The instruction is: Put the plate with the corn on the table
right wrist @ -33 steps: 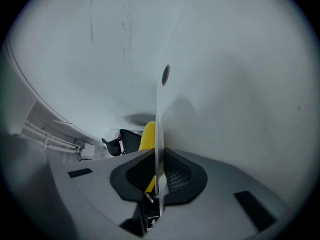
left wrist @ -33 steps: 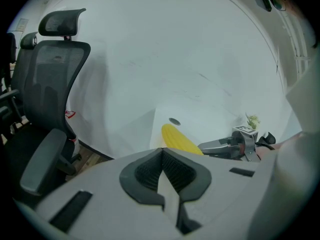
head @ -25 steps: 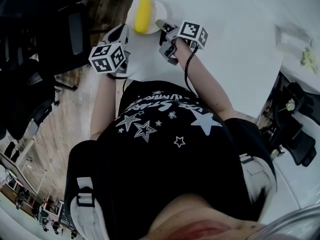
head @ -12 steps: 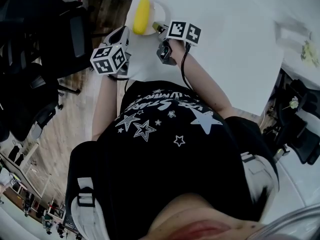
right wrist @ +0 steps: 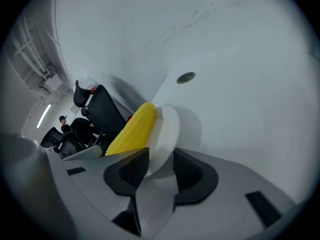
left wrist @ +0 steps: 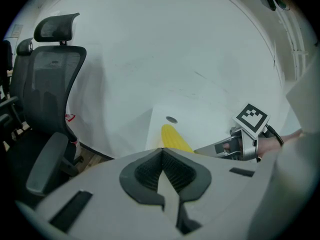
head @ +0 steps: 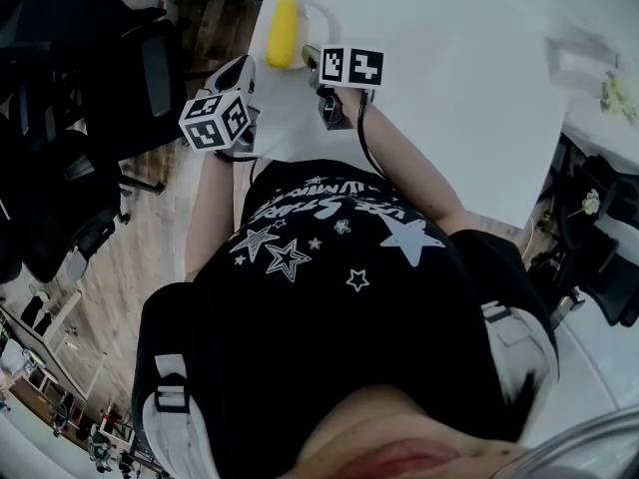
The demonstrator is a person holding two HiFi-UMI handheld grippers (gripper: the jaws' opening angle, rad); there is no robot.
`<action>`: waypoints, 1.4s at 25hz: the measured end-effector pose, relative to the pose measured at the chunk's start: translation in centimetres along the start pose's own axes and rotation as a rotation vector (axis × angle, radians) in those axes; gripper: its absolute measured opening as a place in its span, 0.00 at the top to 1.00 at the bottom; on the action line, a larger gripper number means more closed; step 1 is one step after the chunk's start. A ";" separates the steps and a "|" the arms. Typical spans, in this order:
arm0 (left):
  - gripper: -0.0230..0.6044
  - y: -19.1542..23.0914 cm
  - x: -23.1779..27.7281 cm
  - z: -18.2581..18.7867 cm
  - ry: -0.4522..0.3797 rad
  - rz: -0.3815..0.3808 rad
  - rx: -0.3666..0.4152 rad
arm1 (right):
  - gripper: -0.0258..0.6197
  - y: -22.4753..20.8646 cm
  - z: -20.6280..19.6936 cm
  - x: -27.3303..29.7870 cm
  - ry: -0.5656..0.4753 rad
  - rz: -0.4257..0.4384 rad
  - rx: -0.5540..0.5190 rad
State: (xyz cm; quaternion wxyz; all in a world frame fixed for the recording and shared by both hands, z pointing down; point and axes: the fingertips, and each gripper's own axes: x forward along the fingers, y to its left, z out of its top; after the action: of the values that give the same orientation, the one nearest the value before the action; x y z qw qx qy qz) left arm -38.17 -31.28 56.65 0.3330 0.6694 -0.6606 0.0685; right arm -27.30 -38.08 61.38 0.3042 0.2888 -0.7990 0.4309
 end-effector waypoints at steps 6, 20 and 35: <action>0.96 -0.3 -0.3 0.0 -0.008 -0.001 0.004 | 0.70 -0.4 -0.6 -0.6 0.009 -0.021 -0.081; 0.96 -3.3 -2.8 0.2 -0.055 -0.024 0.038 | 0.73 0.0 -1.3 -4.4 -0.050 0.031 -0.101; 0.96 -14.7 -5.2 -0.9 -0.086 -0.142 0.159 | 0.92 -2.6 -2.3 -16.4 -0.304 0.062 -0.119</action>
State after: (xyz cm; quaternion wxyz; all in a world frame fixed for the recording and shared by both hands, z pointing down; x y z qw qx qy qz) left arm -24.77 -27.84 49.31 0.2541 0.7412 -0.6176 0.0680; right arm -14.25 -34.02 51.73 0.1830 0.3074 -0.8684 0.3434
